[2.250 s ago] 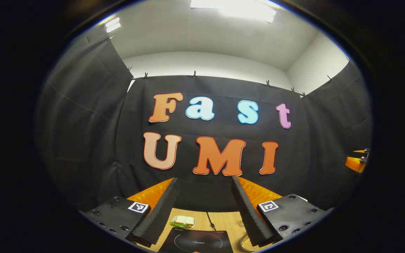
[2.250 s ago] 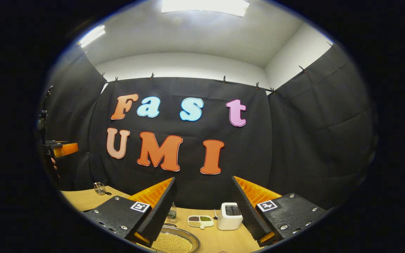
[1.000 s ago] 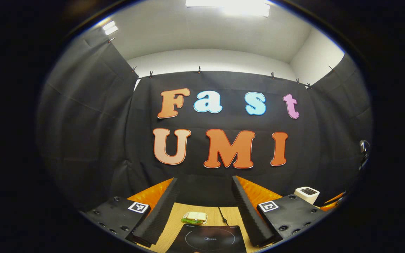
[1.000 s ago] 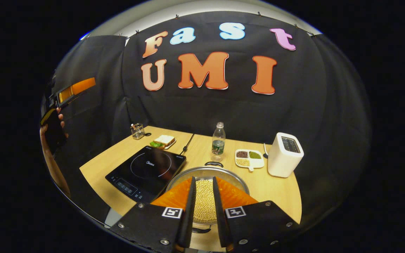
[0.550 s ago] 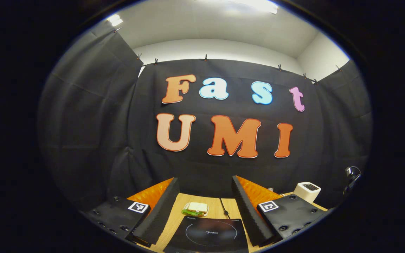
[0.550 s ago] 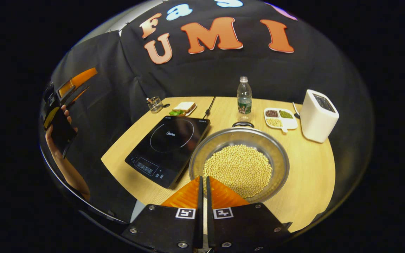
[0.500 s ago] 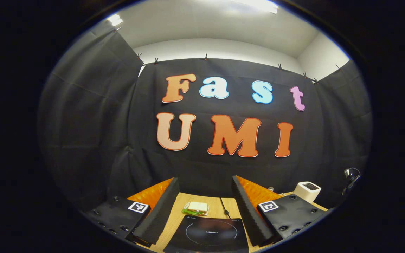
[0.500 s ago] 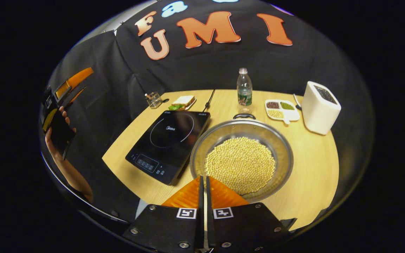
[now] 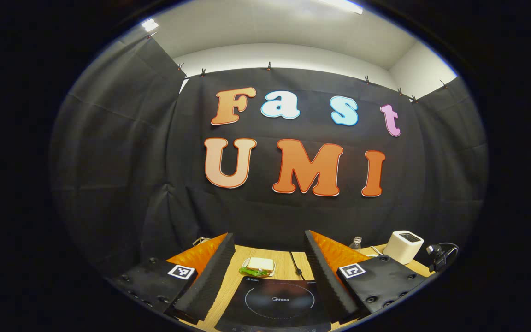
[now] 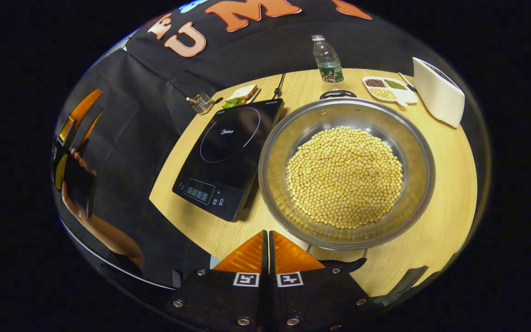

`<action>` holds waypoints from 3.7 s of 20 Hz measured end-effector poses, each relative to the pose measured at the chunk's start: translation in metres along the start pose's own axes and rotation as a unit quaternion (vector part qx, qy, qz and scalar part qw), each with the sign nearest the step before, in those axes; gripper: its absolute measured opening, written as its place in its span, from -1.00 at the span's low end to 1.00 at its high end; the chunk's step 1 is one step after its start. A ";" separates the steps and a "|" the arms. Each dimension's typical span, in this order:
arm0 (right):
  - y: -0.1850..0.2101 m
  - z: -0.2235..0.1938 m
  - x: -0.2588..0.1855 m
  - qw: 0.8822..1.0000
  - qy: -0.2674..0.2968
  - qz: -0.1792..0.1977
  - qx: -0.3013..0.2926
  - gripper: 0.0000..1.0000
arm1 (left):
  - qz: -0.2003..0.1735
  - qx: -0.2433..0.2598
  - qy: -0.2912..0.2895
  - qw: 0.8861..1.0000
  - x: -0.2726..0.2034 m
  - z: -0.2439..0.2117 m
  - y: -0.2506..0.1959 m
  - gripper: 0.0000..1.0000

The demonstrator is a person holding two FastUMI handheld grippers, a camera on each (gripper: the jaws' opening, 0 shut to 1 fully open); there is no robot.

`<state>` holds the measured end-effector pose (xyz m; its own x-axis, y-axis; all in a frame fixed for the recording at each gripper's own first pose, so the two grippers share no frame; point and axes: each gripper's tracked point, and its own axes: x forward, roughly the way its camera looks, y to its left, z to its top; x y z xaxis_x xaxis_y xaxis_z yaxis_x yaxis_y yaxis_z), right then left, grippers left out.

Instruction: First push the handle of the pot to place it horizontally, then grasp the pot with both hands and set it on the induction cooktop.

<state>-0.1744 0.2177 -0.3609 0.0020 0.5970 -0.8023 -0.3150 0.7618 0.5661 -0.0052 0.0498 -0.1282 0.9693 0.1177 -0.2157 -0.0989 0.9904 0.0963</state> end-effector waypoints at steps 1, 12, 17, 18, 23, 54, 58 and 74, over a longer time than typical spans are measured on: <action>-0.002 -0.002 0.006 1.000 0.007 -0.001 -0.003 -1.00 | 0.000 0.000 0.002 1.000 0.001 -0.002 0.000 0.95; -0.020 -0.021 0.023 0.998 0.039 -0.009 0.042 -1.00 | 0.002 0.014 0.023 1.000 0.010 -0.016 -0.001 0.99; -0.027 -0.022 0.021 0.998 0.034 -0.009 0.048 -1.00 | -0.007 0.023 0.025 0.999 0.009 -0.017 -0.013 1.00; -0.030 -0.026 0.019 0.998 0.037 -0.009 0.052 -1.00 | -0.008 0.024 0.025 0.999 0.010 -0.017 -0.016 0.99; -0.057 -0.028 0.006 0.997 0.028 -0.035 0.063 -1.00 | -0.016 0.022 0.025 0.999 0.012 -0.019 -0.028 1.00; -0.213 0.021 -0.040 0.973 -0.025 -0.189 0.128 -1.00 | -0.044 0.022 0.040 0.998 0.047 -0.034 -0.069 0.99; -0.225 0.029 -0.042 0.970 -0.029 -0.199 0.137 -1.00 | -0.030 0.027 0.034 0.999 0.047 -0.032 -0.057 0.99; -0.278 0.072 -0.042 0.947 -0.068 -0.286 0.132 -1.00 | -0.019 0.027 0.050 0.998 0.045 -0.047 -0.037 0.99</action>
<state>-0.0189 -0.0016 -0.4710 0.2295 0.0819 -0.9699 0.0218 0.9958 0.0892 0.0311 0.0221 -0.1872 0.9447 0.0898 -0.3154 -0.0481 0.9893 0.1378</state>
